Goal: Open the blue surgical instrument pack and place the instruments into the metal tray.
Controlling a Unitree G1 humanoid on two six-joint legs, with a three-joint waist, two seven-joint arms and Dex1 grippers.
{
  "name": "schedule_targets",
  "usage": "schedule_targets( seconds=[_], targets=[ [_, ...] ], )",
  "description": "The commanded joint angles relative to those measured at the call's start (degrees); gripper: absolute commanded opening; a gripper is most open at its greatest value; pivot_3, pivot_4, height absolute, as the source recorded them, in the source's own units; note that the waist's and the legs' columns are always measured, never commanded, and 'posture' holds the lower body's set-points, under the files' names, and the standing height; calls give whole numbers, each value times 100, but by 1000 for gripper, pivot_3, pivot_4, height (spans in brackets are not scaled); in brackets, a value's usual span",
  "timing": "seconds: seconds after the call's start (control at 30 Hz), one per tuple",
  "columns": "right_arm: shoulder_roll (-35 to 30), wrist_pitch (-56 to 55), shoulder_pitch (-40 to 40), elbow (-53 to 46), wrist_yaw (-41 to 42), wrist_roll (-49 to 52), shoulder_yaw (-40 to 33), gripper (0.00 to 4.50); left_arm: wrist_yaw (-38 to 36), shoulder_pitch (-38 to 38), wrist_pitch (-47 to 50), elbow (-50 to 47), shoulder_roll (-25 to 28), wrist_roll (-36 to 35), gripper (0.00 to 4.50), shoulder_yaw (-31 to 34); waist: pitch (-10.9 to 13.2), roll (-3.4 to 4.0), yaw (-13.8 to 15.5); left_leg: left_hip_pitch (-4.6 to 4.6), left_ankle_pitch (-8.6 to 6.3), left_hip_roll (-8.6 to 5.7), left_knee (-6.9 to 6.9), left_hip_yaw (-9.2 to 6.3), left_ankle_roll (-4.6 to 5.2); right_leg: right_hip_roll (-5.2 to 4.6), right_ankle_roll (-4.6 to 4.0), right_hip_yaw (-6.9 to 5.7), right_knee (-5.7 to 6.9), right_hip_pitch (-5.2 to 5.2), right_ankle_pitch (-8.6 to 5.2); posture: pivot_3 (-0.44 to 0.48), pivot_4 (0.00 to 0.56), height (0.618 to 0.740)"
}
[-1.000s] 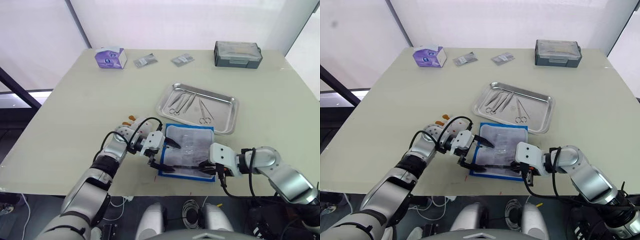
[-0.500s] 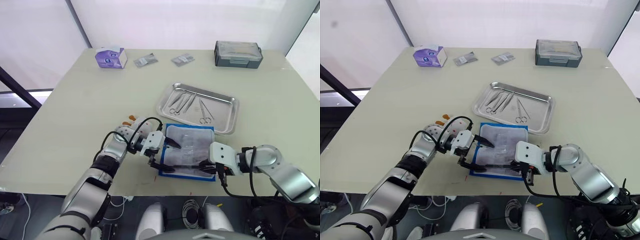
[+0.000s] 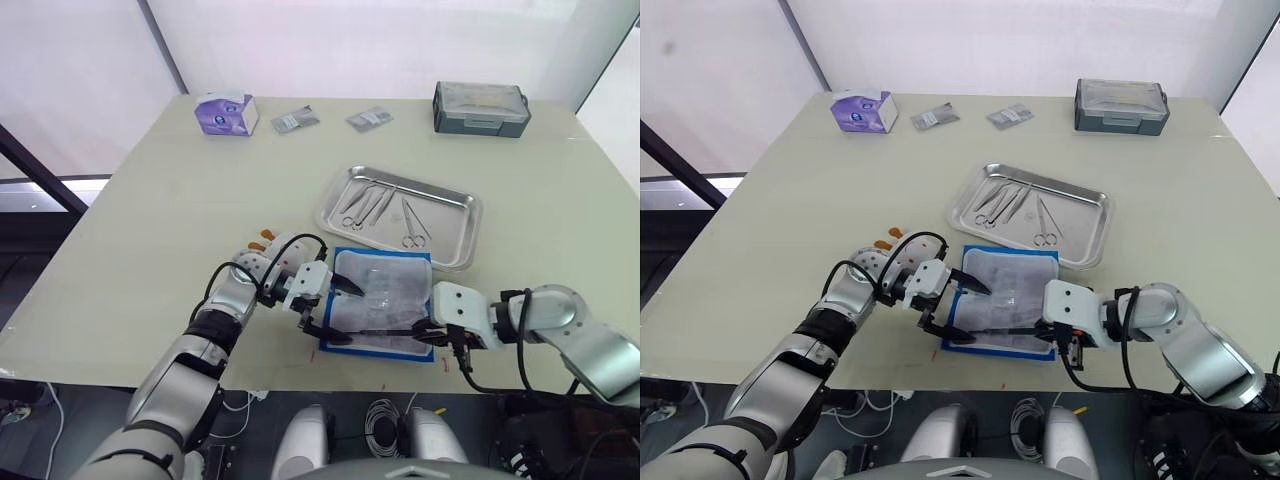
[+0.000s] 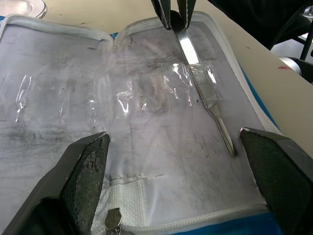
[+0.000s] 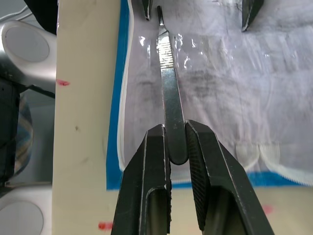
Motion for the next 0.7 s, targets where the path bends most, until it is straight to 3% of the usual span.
schedule_targets(
  seconds=[0.03, 0.7],
  targets=[
    [-203, -218, -9, -67, 79, 172, -557, 24, -80, 219, -25, 556, 112, 614, 4500, -244, 0, 0, 14, 0, 0, 0, 0, 0, 0, 0, 0, 0, 0, 0, 0, 0, 150, 727],
    [-885, -1284, 816, 482, 699, 706, -1713, 24, -75, 247, -27, 534, 123, 608, 4500, -233, 3, 0, 47, -5, 0, 0, 1, -1, 0, 1, 1, -2, -8, 1, 1, 0, 150, 727]
  ],
)
